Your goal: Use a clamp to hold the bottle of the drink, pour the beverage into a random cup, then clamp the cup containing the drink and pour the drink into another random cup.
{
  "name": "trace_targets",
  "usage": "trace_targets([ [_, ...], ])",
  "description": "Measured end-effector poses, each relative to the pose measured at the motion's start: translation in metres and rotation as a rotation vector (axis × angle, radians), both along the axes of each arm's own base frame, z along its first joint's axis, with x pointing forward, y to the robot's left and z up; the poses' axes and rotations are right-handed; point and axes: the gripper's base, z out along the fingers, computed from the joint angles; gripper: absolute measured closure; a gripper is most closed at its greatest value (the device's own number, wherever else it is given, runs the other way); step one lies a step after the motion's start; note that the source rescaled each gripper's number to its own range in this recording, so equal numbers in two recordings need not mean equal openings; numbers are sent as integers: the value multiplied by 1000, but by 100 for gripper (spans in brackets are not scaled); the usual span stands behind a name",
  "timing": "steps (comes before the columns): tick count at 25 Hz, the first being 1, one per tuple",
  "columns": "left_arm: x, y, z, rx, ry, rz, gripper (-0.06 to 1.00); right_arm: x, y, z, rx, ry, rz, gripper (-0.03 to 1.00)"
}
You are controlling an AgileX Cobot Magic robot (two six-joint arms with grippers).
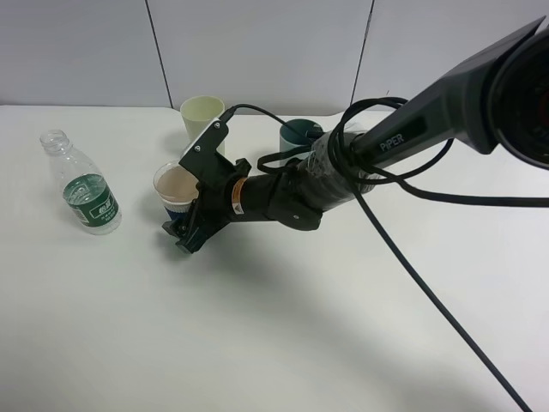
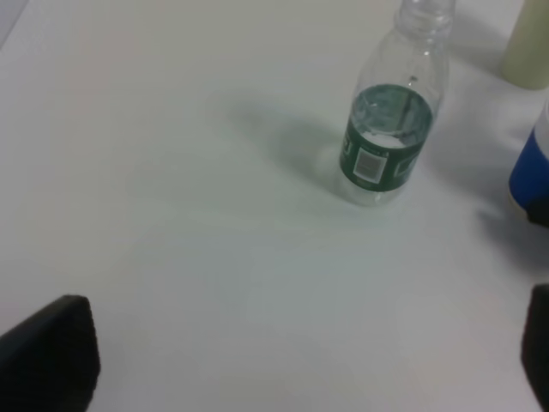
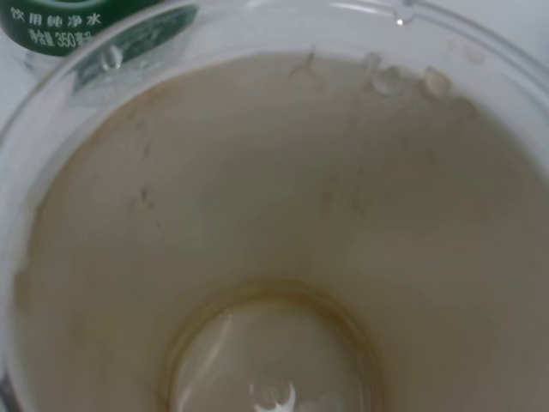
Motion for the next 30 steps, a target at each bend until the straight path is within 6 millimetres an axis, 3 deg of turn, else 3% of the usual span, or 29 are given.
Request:
trace_targets([
  [5, 0, 0, 0, 0, 0, 0, -5, 1, -5, 34, -35, -18, -29, 14],
  [8, 0, 0, 0, 0, 0, 0, -5, 0, -12, 69, -44, -15, -79, 14],
  [16, 0, 0, 0, 0, 0, 0, -5, -19, -41, 187, 71, -102, -167, 13],
  [20, 0, 0, 0, 0, 0, 0, -5, -32, -59, 228, 93, -158, -183, 13],
  [26, 0, 0, 0, 0, 0, 0, -5, -28, -104, 253, -76, -237, -289, 13],
  [30, 0, 0, 0, 0, 0, 0, -5, -7, -156, 251, -196, -146, -527, 13],
])
